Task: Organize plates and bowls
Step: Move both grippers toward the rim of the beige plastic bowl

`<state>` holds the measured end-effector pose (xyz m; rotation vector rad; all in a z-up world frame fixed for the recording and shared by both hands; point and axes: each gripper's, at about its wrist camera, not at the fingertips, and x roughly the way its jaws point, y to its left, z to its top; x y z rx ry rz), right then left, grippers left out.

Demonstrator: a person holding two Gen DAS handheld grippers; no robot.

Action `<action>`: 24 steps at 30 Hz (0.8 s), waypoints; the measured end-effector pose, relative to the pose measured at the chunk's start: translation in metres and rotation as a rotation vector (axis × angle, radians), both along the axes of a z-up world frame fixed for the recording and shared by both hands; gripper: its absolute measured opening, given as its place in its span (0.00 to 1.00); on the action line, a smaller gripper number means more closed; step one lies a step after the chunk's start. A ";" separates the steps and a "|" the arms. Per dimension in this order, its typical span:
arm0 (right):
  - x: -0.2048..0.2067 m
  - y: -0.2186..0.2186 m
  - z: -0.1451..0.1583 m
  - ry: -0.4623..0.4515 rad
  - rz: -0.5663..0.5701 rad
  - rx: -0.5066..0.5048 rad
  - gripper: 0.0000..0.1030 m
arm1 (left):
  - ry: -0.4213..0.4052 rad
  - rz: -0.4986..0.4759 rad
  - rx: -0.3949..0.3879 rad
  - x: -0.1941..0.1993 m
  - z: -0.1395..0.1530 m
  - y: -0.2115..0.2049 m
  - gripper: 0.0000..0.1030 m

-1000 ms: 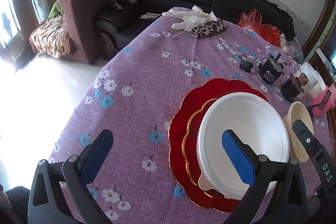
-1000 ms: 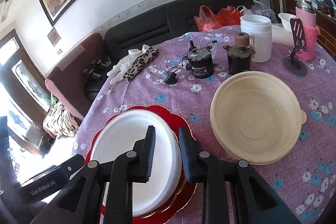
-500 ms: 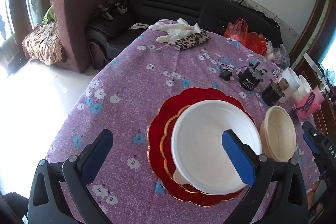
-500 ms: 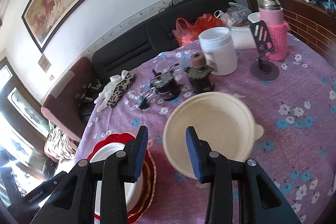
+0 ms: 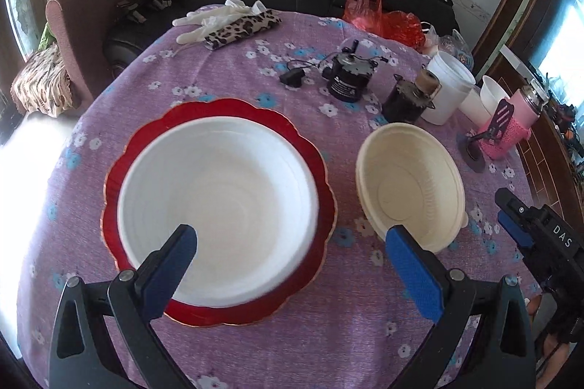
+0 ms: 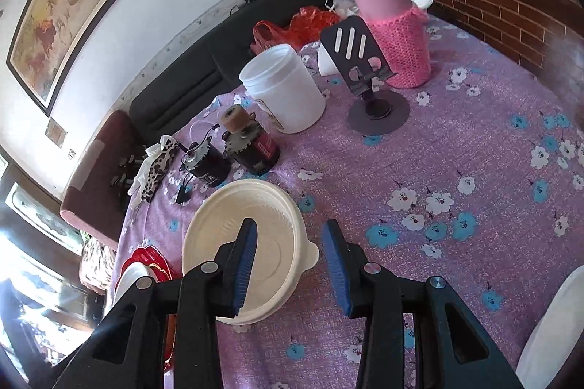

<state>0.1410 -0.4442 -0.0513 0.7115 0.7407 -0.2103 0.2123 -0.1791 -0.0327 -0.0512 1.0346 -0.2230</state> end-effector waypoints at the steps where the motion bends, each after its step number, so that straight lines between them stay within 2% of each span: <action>1: 0.002 -0.004 -0.004 0.004 0.009 0.027 0.40 | 0.004 0.002 0.010 0.000 -0.003 -0.009 1.00; 6: 0.009 -0.015 -0.027 0.032 0.042 0.141 0.40 | 0.027 0.045 0.033 0.005 -0.013 -0.025 1.00; 8: 0.013 -0.016 -0.034 0.046 0.049 0.158 0.40 | 0.041 0.054 0.054 0.007 -0.020 -0.031 1.00; 14: 0.026 -0.017 -0.037 0.061 0.051 0.137 0.40 | 0.073 0.055 0.075 0.014 -0.030 -0.041 1.00; 24: 0.031 -0.019 -0.036 0.061 0.052 0.116 0.40 | 0.051 0.064 0.084 0.016 -0.032 -0.047 1.00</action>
